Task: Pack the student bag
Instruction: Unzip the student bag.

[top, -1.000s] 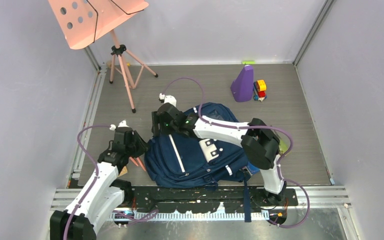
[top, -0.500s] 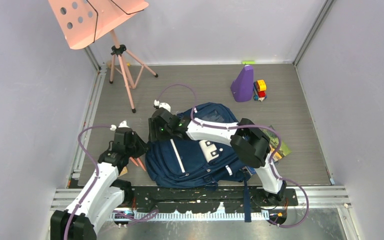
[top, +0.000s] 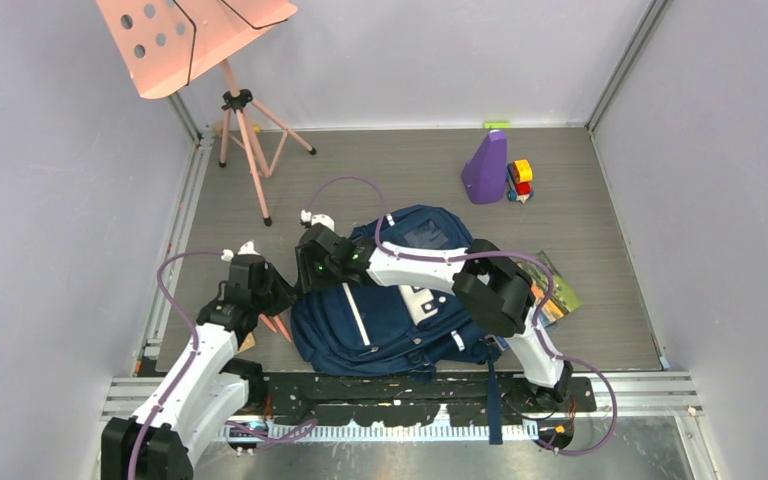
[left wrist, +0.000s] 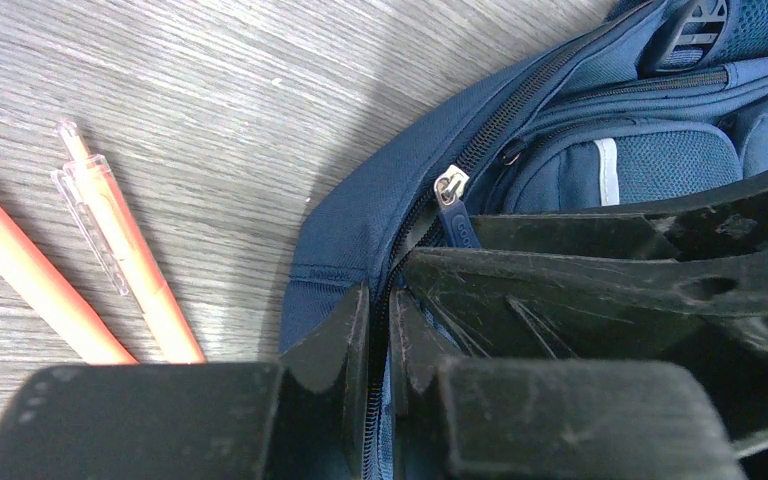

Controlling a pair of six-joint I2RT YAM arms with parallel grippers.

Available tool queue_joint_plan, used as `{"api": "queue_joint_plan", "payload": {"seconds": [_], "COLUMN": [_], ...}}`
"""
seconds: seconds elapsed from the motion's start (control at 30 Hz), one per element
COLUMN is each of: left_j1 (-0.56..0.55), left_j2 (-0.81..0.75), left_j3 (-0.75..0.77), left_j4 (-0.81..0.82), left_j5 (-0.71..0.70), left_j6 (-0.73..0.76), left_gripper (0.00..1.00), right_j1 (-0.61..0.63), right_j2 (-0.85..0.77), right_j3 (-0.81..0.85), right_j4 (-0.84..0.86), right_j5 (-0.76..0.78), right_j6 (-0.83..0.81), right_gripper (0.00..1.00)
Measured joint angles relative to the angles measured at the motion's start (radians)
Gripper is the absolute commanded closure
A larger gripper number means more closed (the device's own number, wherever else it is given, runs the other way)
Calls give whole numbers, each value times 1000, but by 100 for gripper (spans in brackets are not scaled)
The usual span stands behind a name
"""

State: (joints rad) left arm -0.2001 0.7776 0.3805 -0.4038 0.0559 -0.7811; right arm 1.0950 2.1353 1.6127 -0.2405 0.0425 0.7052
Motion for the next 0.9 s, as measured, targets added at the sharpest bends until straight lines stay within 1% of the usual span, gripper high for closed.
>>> {"api": "queue_joint_plan", "payload": {"seconds": [0.03,0.17,0.2,0.23,0.27,0.3,0.33,0.4,0.7,0.9], "left_j1": [0,0,0,0,0,0,0,0,0,0], "left_j2": [0,0,0,0,0,0,0,0,0,0], "left_j3": [0,0,0,0,0,0,0,0,0,0], "left_j4": [0,0,0,0,0,0,0,0,3,30], "left_j5": [0,1,0,1,1,1,1,1,3,11], "left_j6": [0,0,0,0,0,1,1,2,3,2], "left_gripper": [100,100,100,100,100,100,100,100,100,100], "right_j1": [1,3,3,3,3,3,4,5,9,-26], "right_j2": [3,12,14,14,14,14,14,14,0,-31], "right_j3": [0,5,7,7,7,8,8,8,7,-16], "right_j4": [0,-1,-1,-1,-1,-1,-1,-1,-26,-28], "right_j5": [2,10,11,12,12,14,16,21,68,31], "right_j6": [-10,-60,-73,-83,-93,-103,-111,-121,-111,-57], "right_gripper": [61,74,81,84,90,92,97,99,99,99]}}
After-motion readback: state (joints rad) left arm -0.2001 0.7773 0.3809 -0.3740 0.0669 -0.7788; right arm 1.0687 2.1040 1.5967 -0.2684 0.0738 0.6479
